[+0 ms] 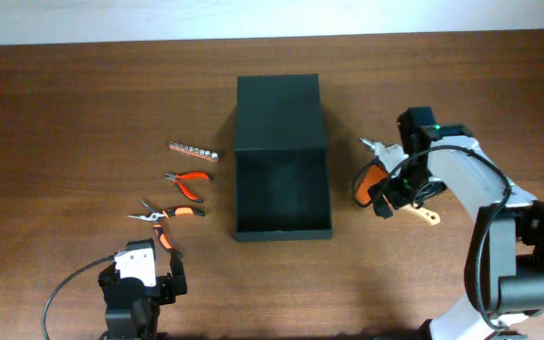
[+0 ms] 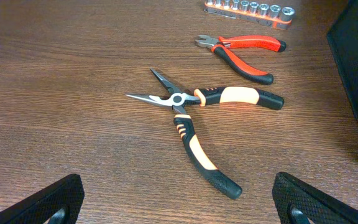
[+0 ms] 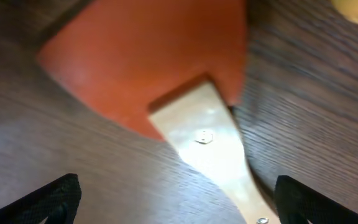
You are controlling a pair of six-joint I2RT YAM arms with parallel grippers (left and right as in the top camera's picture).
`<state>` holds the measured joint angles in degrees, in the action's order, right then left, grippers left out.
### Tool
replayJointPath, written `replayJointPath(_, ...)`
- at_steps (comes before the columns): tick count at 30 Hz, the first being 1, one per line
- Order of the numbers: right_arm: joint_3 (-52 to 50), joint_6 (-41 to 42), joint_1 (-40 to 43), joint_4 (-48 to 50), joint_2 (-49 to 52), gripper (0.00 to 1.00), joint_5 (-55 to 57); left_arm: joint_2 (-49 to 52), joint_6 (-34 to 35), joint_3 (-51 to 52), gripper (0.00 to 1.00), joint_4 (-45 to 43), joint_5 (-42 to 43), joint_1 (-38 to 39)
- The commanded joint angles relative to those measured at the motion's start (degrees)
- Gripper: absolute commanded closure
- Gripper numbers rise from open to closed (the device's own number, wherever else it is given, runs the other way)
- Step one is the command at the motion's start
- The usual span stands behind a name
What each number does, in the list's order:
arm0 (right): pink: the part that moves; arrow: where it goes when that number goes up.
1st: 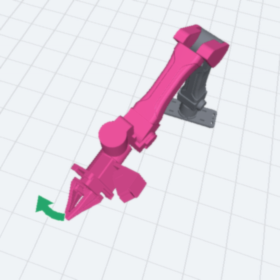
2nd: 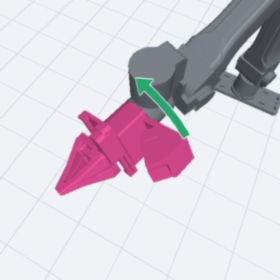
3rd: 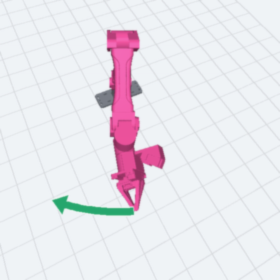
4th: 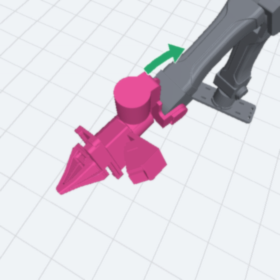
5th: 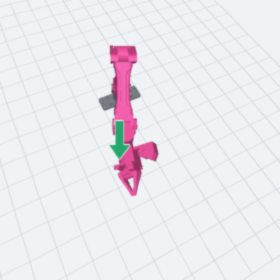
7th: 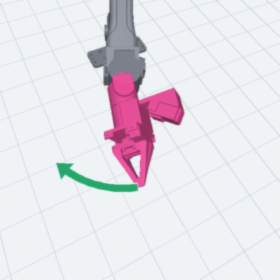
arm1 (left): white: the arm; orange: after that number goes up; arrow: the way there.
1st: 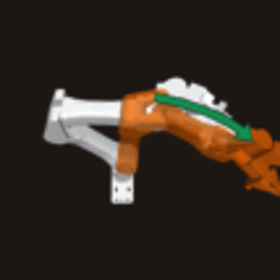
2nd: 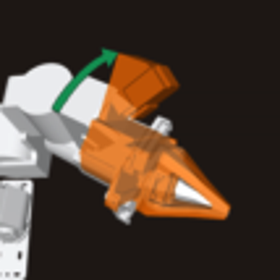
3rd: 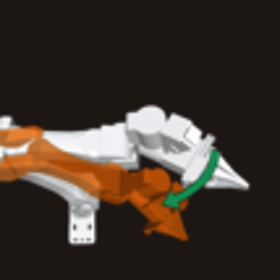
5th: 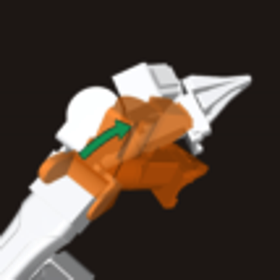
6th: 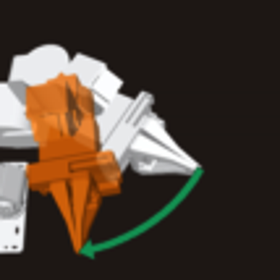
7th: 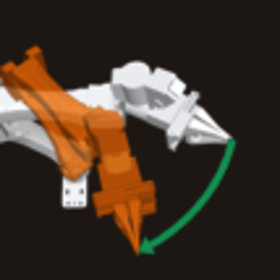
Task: Pack container
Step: 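Move the right gripper to the orange scraper's wooden handle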
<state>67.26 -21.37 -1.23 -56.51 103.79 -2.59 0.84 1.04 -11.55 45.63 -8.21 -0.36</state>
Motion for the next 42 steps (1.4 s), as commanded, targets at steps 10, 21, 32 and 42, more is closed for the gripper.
replayJointPath(10,-0.5,-2.2,5.1,0.8,0.9,0.01,-4.3,-0.5,-1.1,0.4,0.01,-0.1,-0.2,-0.2)
replayJointPath(21,-0.6,-0.4,5.1,3.5,5.3,0.00,-4.1,-0.5,-1.1,0.4,0.01,-0.1,-0.2,-0.2)
replayJointPath(32,-0.6,2.6,5.0,4.1,6.3,0.39,0.5,-0.5,-1.1,0.4,0.01,-0.1,-0.2,-0.2)
replayJointPath(42,-0.6,8.0,4.9,3.1,6.3,0.63,1.4,-0.5,-1.1,0.4,0.01,-0.1,-0.2,-0.2)
